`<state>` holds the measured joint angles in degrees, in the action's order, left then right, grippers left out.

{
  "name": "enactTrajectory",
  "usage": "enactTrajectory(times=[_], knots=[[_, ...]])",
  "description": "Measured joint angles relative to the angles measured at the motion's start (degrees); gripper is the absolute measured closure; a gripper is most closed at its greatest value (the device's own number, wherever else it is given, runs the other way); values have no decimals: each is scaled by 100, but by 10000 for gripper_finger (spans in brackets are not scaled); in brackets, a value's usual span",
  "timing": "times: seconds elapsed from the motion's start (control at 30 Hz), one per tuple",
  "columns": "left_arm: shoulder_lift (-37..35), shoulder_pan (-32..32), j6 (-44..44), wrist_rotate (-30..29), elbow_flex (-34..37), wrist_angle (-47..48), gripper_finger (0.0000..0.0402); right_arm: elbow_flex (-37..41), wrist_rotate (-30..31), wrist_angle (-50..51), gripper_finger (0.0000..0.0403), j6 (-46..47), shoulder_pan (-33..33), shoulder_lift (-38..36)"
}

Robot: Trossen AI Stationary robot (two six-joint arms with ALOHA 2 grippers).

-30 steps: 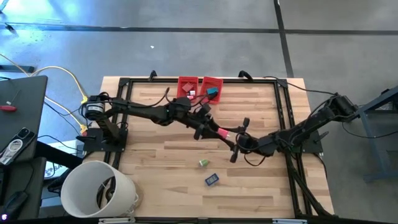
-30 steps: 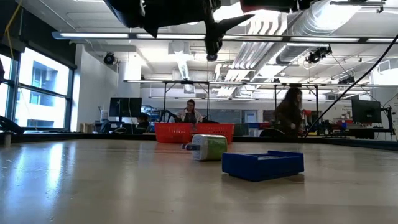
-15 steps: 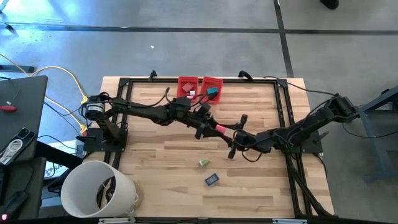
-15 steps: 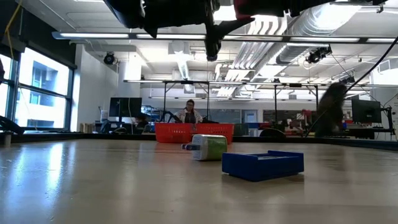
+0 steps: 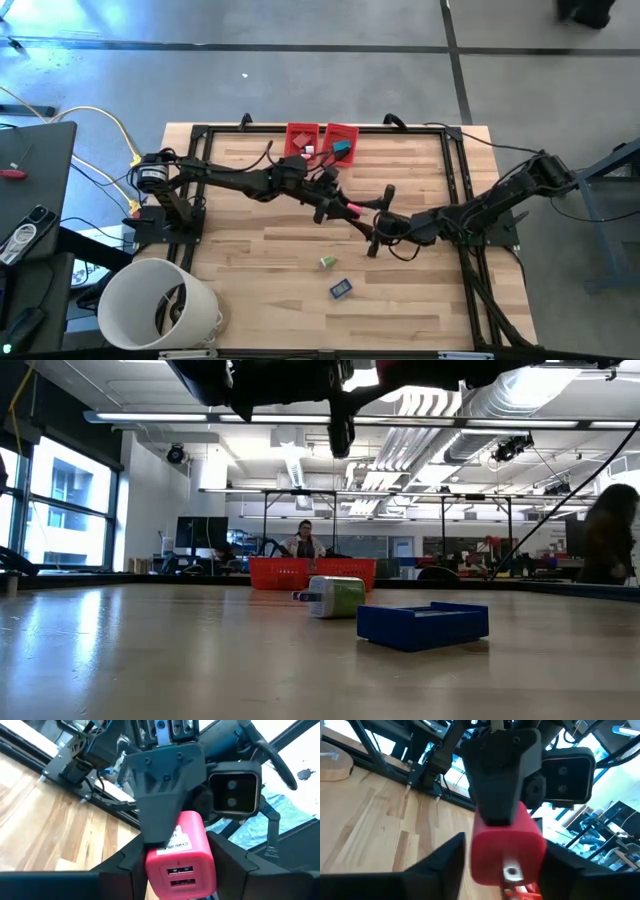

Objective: Pick & Place Office items
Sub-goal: Put the pink charger adapter into the left red basket

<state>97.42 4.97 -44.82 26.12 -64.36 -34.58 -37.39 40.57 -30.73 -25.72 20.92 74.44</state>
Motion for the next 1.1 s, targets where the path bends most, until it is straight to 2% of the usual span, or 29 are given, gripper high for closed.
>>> enactTrajectory(times=[0.2, 0.4, 0.5, 0.6, 0.7, 0.87, 1.0, 1.1], knots=[[-11, 2, 274, -28, -12, -39, 251, 7, 394, 37, 119, 43, 196, 10], [-70, 20, 990, -184, -13, 356, 251, 7, 1392, 51, 68, 56, 663, 10], [-231, 18, 1681, -877, -13, 1051, 251, 7, 1897, 104, 59, 195, 889, 8], [-442, -35, 2448, -1954, -13, 1693, 251, 7, 2028, 389, 59, 686, 1016, -2], [-633, -147, 3131, -3063, -13, 2207, 251, 9, 1766, 800, 64, 1273, 1057, -71], [-908, -329, 3873, -4714, -13, 2952, 252, 9, 740, 1344, 73, 2361, 840, -73], [-1000, -302, 4161, -5591, -13, 3525, 252, 9, -91, 1686, 79, 3109, 467, -75], [-1003, -174, 4114, -5869, -13, 4004, 252, 9, -476, 1882, 80, 3507, 234, -75]])
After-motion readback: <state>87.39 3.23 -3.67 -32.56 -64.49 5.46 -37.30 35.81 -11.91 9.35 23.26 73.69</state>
